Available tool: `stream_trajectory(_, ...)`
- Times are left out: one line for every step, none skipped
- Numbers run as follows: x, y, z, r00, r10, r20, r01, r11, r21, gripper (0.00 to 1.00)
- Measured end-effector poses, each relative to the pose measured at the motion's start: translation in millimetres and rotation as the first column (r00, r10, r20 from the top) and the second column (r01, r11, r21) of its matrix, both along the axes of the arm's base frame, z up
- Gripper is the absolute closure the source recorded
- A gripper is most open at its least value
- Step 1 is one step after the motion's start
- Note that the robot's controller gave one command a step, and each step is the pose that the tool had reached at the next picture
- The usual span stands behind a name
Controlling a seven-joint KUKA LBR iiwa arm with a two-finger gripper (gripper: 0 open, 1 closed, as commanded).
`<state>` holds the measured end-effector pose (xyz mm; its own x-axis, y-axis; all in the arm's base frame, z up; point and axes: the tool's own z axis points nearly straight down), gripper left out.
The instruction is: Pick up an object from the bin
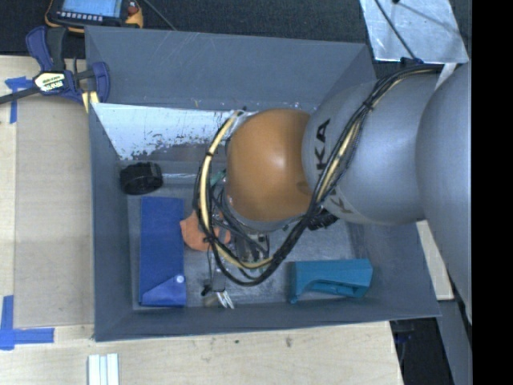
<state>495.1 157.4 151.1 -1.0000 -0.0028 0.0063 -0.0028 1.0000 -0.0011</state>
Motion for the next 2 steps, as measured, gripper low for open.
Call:
stream_trajectory(2.0,-1,4,1.0,-0.003,0.008,0.003,1.0,0.002,0.0)
stream_trajectory(47.3,9,11,1.0,-0.007,0.008,0.007,1.0,0.002,0.0)
